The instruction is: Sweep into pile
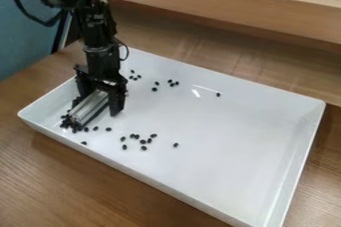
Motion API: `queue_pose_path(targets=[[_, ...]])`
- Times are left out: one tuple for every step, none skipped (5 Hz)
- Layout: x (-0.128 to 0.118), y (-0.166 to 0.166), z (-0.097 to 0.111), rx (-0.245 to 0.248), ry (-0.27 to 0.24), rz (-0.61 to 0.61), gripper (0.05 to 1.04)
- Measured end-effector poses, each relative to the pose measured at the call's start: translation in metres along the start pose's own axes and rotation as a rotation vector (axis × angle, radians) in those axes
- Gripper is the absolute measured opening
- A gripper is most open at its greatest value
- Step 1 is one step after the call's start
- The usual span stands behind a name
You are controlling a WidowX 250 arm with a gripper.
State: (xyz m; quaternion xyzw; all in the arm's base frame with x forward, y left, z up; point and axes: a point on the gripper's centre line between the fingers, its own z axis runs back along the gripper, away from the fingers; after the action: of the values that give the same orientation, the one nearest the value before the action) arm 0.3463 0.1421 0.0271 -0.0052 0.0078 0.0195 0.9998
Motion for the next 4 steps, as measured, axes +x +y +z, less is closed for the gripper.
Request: queue_pose_path(targets=[[0.003,-0.009,0.004,-0.025,0.009,0.001,1.001],[0.012,-0.017,0.027,-0.023,-0.032,0.000,1.001],[0.019,-0.020,0.048,0.000,-0.062,0.009,1.001],[0.019,-0.023,0.064,0.004,-0.085,0.024,1.001]])
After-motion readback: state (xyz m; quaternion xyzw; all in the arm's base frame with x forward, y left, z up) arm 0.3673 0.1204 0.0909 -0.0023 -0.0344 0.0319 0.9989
